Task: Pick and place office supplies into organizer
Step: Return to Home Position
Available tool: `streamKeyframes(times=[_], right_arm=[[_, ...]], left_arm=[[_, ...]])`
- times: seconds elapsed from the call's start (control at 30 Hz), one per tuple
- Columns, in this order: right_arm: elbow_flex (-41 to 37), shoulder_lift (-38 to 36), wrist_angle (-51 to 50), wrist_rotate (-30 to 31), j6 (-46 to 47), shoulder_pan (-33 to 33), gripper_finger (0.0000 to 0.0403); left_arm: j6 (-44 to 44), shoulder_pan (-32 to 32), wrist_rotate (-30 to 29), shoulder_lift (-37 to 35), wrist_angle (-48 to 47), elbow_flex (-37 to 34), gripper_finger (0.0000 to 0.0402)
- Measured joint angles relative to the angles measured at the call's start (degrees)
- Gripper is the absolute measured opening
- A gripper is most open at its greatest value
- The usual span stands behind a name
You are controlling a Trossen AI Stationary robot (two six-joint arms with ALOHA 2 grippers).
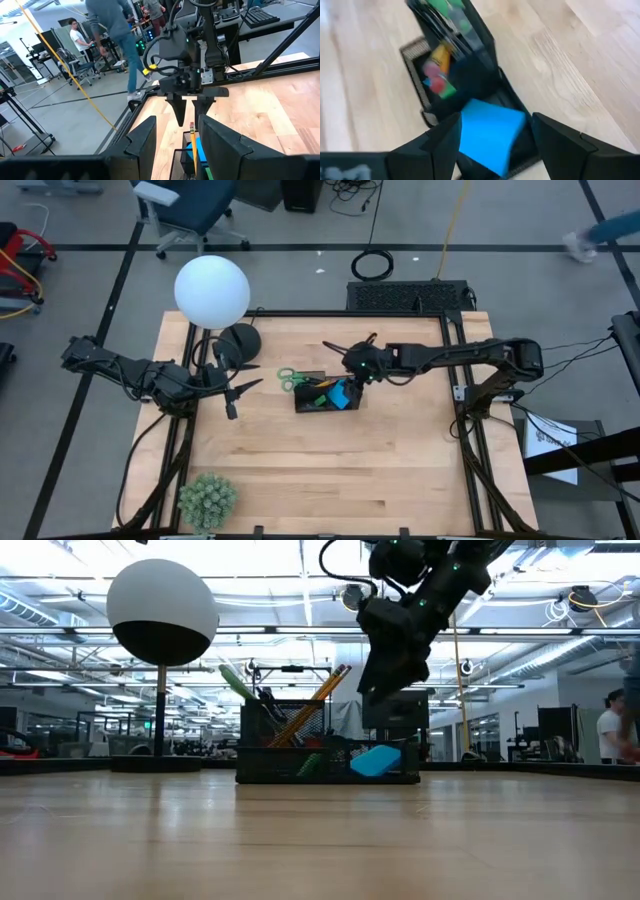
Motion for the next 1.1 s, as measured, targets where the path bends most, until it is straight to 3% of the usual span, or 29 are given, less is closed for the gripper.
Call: streamKeyframes(times=[0.47, 0.93, 1.1], right_arm=[[0.02, -0.09, 16.11, -0.73, 0.43, 0.14, 0.0229], [0.07, -0.05, 15.04, -5.03, 1.00, 2.50, 0.0232], [0.17, -1.25, 15.77, -1.82, -2.56, 5.61, 0.0232]], left_arm=[[0.51, -0.07, 0.09, -0.11, 0.38, -0.02, 0.0154], [-4.69, -0.66, 0.18, -0.13, 0.32, -0.02, 0.0154], [-3.49, -3.31, 4.90, -0.13, -2.04, -0.04, 0.0154]])
